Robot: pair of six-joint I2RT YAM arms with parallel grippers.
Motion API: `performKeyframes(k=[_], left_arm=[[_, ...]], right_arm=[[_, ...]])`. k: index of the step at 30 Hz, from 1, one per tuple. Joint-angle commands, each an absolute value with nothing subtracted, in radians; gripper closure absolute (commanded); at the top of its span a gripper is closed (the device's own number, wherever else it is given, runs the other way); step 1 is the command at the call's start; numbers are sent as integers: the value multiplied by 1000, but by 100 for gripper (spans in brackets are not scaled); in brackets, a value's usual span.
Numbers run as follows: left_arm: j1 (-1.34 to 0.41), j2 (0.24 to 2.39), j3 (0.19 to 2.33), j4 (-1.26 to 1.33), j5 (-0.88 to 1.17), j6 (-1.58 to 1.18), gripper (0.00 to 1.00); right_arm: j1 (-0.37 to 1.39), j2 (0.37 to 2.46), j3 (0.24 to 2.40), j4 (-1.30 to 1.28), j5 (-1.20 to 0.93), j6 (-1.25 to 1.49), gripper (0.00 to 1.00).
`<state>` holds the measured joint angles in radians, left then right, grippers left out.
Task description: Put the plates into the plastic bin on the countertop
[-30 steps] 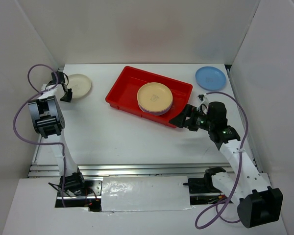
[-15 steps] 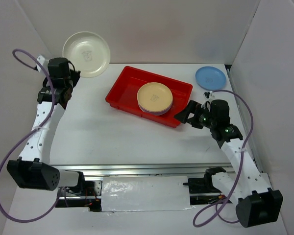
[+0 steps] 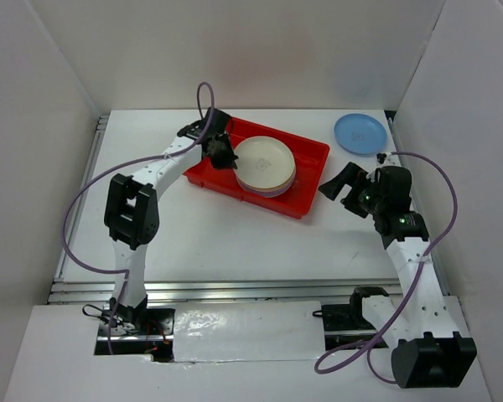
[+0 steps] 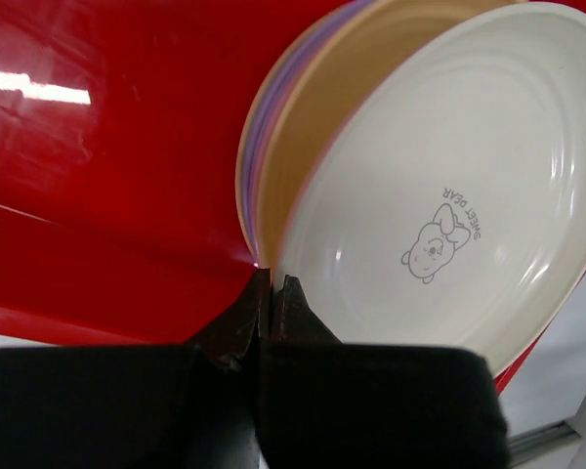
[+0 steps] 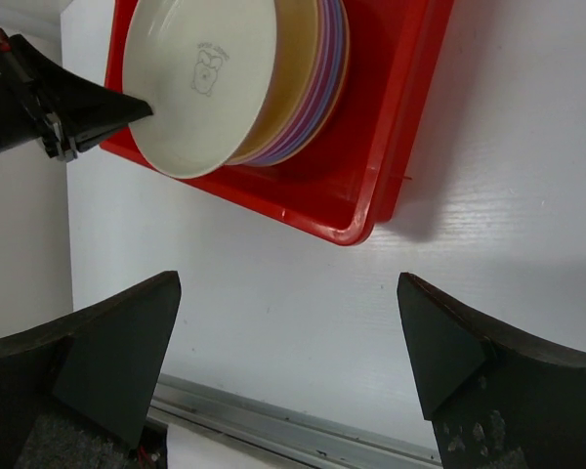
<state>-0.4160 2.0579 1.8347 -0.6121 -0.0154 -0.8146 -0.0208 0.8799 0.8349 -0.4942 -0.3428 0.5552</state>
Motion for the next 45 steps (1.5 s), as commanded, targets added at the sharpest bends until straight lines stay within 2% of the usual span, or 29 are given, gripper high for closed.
performKeyframes(k=[1,4,5,6,7,8,10,17,24,28,33,37,45], left_arm=[[-396,1990,1864,-571,25,-805,100],[-402,2006,1850,-561,49,-799,100],[-402,2017,1855,-564,58,-799,96],[-402,2022,1856,-569,60,-796,89],[-405,2023,1858,-569,66,-793,77],[-406,2020,1859,-580,57,-793,48],[-416,1988,1838,-563,48,-785,1],[-434,1780,1761,-580,6,-697,1],[-465,1375,1456,-670,-49,-577,1],[-488,1211,1271,-785,-172,-563,1],[-482,999,1088,-816,-147,-514,1],[-469,882,1080,-871,-205,-469,1],[-428,686,993,-759,-219,-479,1]], right_arm=[[-28,862,874,-540,-327,532,0],[-29,859,877,-551,-325,529,0],[-29,859,877,-551,-325,528,0],[-28,858,879,-549,-327,528,0],[-29,859,879,-551,-331,528,0],[-29,859,882,-548,-331,528,0],[-29,865,887,-548,-328,523,0],[-77,963,841,-405,-348,587,0],[-205,1322,854,-83,-215,845,0],[-238,1527,929,70,-101,1004,0],[-267,1744,1041,196,-58,1172,0],[-265,1862,1193,154,29,1227,0],[-270,2192,1596,-182,21,1250,6]])
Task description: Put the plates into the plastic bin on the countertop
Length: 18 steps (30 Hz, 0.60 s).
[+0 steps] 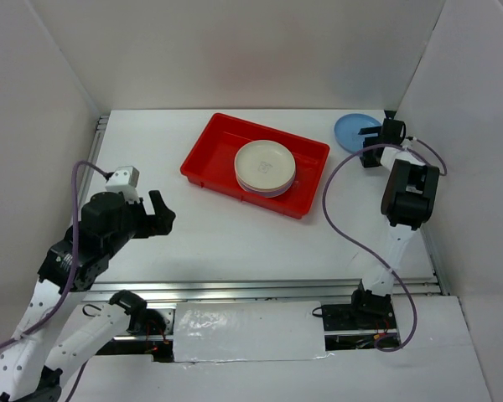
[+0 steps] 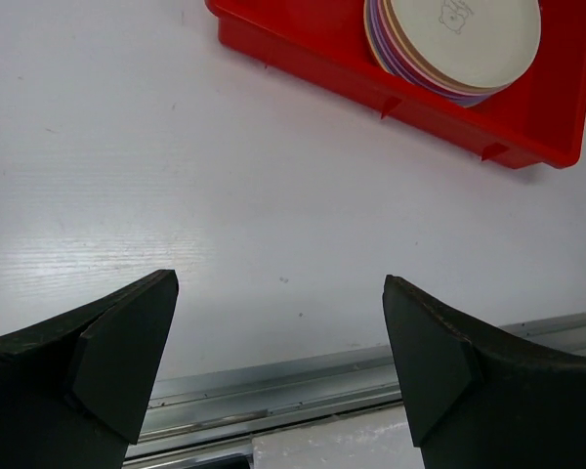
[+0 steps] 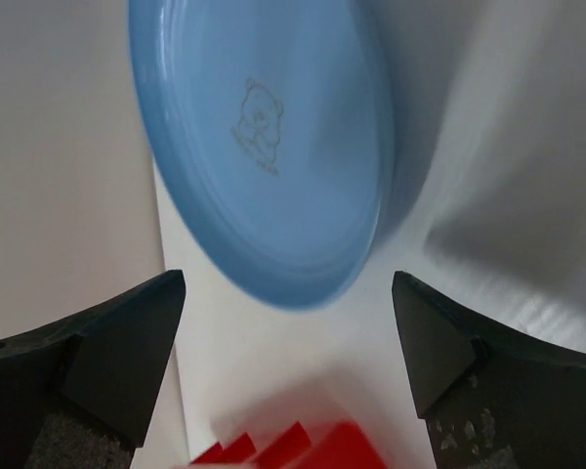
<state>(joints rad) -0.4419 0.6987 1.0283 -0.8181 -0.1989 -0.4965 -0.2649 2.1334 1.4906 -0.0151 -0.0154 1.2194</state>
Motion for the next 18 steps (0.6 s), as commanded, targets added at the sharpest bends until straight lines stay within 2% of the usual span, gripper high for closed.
performKeyframes(k=[1,7,10,12,16,18], left_arm=[[-425,687,994,-761,-224,-480,1],[-399,699,991,-761,-203,-469,1],[-380,695,983,-755,-192,-468,1],[-374,686,982,-753,-195,-469,1],[-371,680,983,-756,-213,-474,1],[-370,680,983,-755,-215,-476,1]], right_arm=[[-270,2236,1677,-227,25,1246,7],[-273,2269,1741,-342,89,1229,14],[-282,2289,1776,-373,107,1220,28],[-282,2301,1798,-408,118,1207,41],[-284,2332,1825,-422,104,1203,51],[-282,2339,1825,-417,95,1201,60]])
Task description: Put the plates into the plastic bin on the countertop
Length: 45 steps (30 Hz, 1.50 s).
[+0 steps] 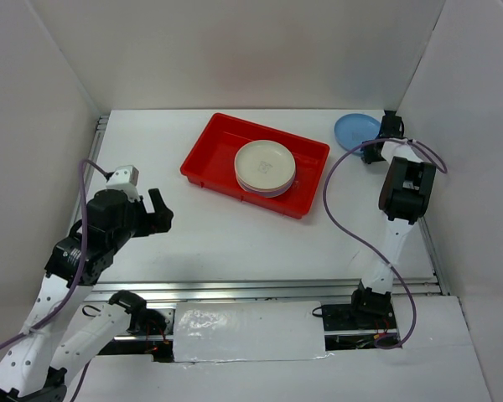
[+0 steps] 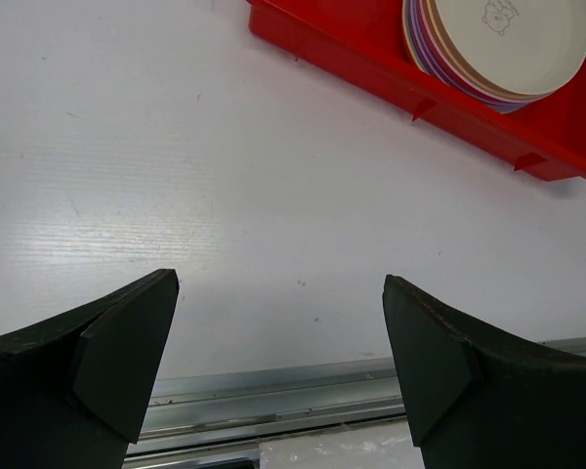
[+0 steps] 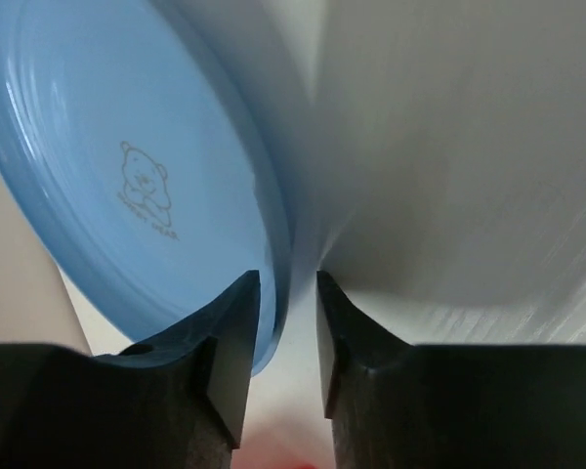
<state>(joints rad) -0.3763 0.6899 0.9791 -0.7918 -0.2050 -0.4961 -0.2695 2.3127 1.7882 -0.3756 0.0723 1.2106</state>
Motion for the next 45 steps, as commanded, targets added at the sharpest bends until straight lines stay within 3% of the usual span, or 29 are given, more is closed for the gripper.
performKeyframes(k=[1,2,3,5,8,18,22,26,29,35,45], left_arm=[[-370,680,983,-756,-218,-476,1],[-370,680,985,-756,-222,-477,1],[-368,683,983,-756,-225,-479,1],[-365,683,983,-756,-230,-480,1],[-357,684,982,-758,-230,-483,1],[-282,658,966,-746,-232,-497,1],[-258,649,963,-744,-241,-503,1],[-236,620,962,-753,-268,-518,1],[-232,589,957,-752,-284,-528,1],[-232,558,953,-749,-278,-526,1],[-235,538,950,-747,-275,-526,1]], right_arm=[[-282,2342,1825,-416,91,1201,64],[-282,2345,1827,-416,89,1201,80],[-284,2342,1825,-416,87,1198,89],[-282,2332,1816,-410,87,1201,100],[-285,2271,1766,-379,83,1197,100],[-236,1775,1577,-288,169,1089,100],[-198,1824,1760,-450,19,909,100],[-100,2000,2041,-684,-311,683,100],[-20,2025,1961,-687,-422,612,100],[116,1930,1722,-551,-362,643,100],[179,1916,1654,-557,-318,627,99]])
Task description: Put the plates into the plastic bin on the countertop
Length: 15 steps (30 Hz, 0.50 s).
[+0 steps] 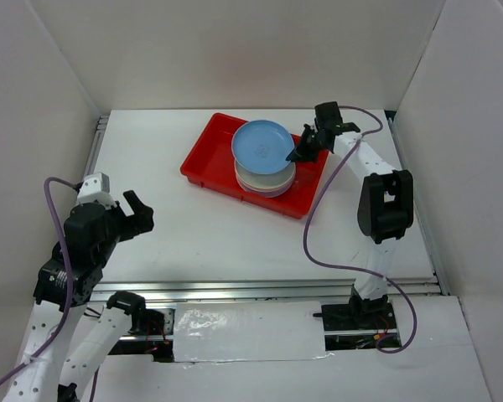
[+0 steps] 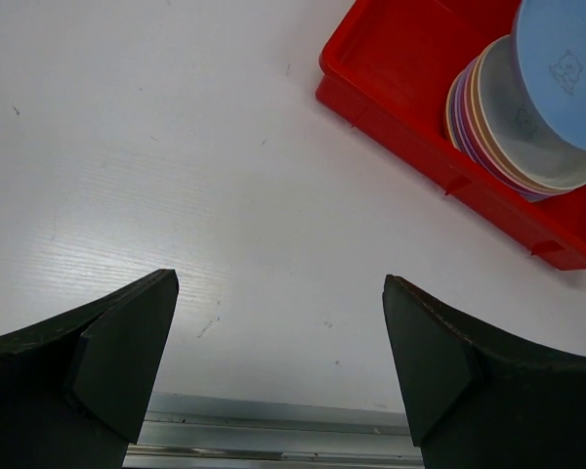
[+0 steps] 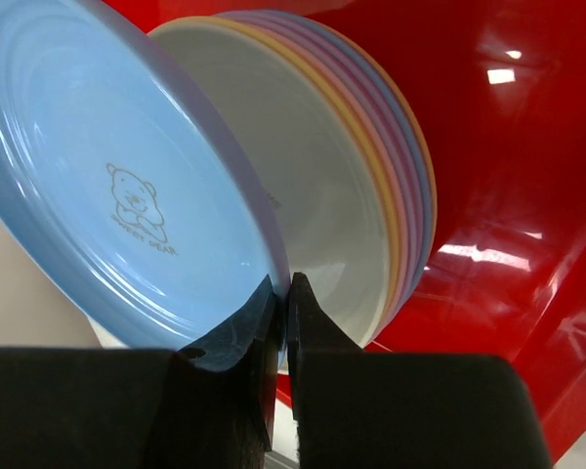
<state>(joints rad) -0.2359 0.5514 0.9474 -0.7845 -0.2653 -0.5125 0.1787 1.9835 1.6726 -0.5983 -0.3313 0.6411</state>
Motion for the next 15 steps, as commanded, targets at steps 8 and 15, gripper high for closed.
performKeyframes(k=[8,15], left_arm=[[-235,540,948,-744,-267,-523,1],[-233,567,953,-744,-284,-529,1]], right_arm=[[201,1839,1599,-575,-264,617,88],[253,1459,1508,-557,-25,631,0]])
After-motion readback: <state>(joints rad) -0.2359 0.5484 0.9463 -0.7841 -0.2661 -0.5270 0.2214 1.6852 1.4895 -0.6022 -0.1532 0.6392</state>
